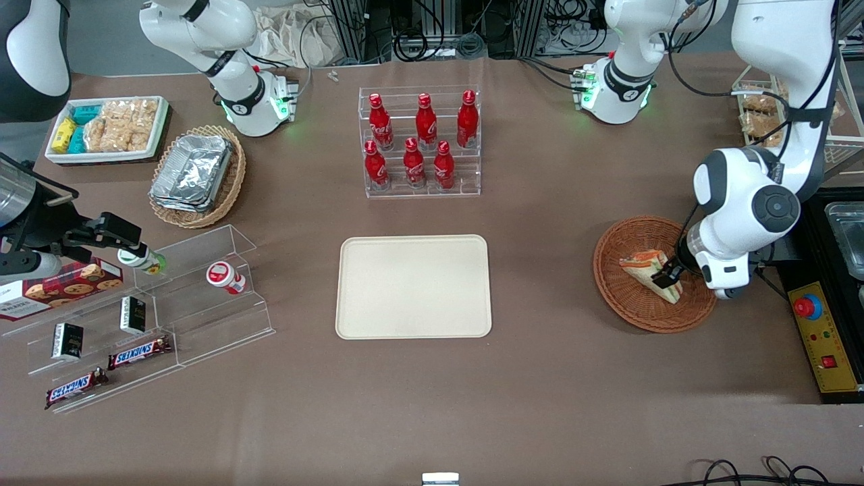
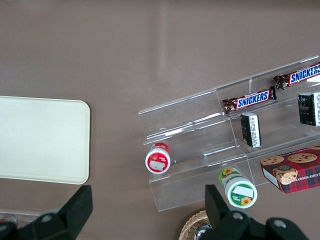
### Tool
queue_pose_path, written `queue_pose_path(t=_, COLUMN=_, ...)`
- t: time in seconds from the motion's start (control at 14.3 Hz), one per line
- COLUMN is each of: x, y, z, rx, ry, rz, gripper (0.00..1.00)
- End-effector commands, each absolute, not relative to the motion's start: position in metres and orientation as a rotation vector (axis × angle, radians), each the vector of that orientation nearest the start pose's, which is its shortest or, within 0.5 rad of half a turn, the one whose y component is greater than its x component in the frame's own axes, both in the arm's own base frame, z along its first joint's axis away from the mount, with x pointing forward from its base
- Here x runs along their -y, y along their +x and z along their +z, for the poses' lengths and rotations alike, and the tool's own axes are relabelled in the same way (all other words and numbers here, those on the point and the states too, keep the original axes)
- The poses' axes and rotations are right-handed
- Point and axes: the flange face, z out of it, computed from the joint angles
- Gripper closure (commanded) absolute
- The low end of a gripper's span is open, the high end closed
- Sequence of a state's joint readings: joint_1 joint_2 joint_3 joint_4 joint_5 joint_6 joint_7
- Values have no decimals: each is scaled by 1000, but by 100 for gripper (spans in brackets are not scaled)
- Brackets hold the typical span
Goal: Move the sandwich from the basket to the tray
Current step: 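Close the left gripper on the sandwich's upright edge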
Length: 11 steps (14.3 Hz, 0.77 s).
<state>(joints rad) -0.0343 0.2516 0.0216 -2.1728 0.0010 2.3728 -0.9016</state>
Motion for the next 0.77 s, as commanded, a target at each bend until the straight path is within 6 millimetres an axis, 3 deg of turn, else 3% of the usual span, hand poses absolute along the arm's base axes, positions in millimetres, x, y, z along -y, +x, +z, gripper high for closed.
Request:
queue_pose_path(t=0.0, x=12, y=554, z=262, rx=1421, ry=-2785, rz=31, gripper=1)
queue_pose_path(t=0.28, x=17, y=552, z=243, rx=1428, ry=-2776, rz=54, gripper=2)
queue_pose_path(t=0.42, x=17, y=550, z=236, rx=1425, ry=-2770, rz=70, gripper=10)
queue_pose_path(t=0.49, x=17, y=550, z=236, rx=1425, ry=-2770, rz=70, gripper=21)
queue_pose_path(t=0.56, x=17, y=551, z=238, rx=1427, ry=-2770, rz=66, gripper=37)
queue_pose_path(t=0.7, x=19, y=554, z=246, rx=1450, ry=-2763, rz=56, gripper=80)
